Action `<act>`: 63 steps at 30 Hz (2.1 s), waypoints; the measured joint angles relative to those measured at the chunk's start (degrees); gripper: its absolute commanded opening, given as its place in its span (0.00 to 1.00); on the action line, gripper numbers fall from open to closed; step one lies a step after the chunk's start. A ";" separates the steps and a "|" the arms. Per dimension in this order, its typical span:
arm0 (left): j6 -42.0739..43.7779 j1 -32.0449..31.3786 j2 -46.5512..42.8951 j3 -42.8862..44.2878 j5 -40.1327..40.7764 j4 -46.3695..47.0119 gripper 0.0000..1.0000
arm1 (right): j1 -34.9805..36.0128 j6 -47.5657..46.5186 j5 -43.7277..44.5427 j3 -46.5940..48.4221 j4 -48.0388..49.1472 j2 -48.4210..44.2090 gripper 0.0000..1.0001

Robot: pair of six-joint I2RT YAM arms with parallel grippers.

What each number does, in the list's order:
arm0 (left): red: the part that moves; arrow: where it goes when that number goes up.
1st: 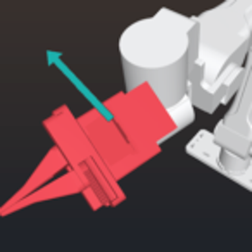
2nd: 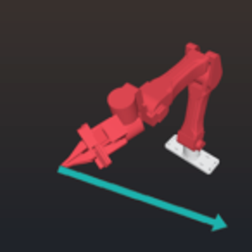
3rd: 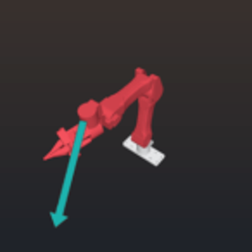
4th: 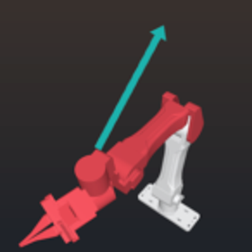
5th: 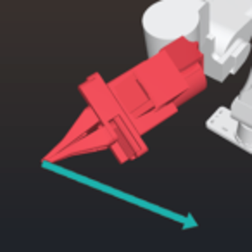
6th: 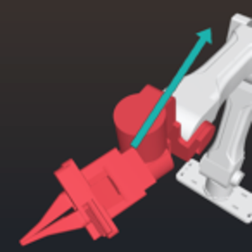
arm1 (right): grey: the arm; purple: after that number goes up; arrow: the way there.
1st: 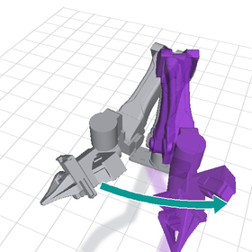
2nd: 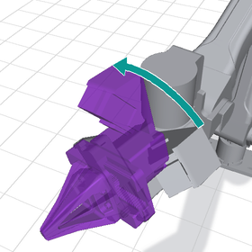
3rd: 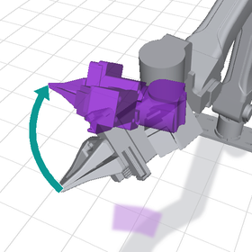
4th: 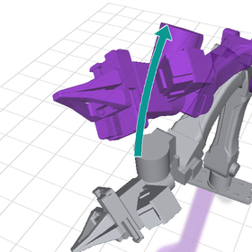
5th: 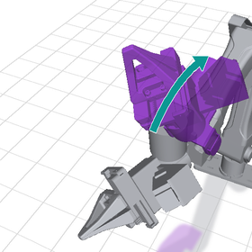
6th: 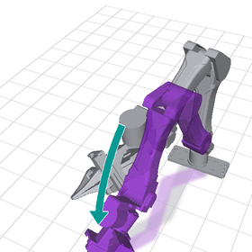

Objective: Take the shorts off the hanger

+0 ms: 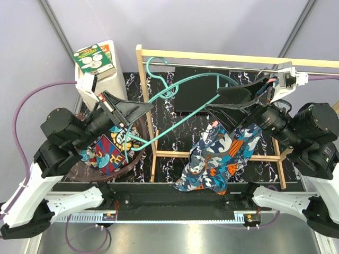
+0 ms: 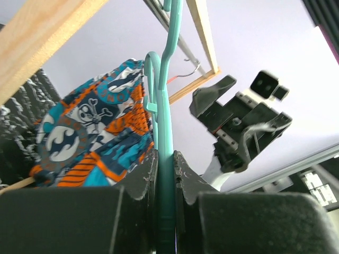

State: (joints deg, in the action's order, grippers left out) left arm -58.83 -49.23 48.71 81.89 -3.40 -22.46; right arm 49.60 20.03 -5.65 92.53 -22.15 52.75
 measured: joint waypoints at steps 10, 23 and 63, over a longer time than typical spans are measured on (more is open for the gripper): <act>-7.89 0.09 0.46 -3.63 2.56 5.46 0.00 | 0.02 0.33 0.07 -0.79 0.02 -0.48 1.00; 0.70 0.15 -2.56 -6.51 3.06 3.96 0.09 | 0.02 0.28 0.76 -1.46 -0.04 -1.01 1.00; 45.46 -16.24 28.35 32.46 -11.26 -6.86 0.66 | 0.00 9.44 39.36 5.11 -18.56 -8.02 1.00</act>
State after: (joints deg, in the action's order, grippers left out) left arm -13.37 -65.47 77.06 114.34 -14.66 -29.32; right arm 49.60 29.47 33.71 97.65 -40.71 44.73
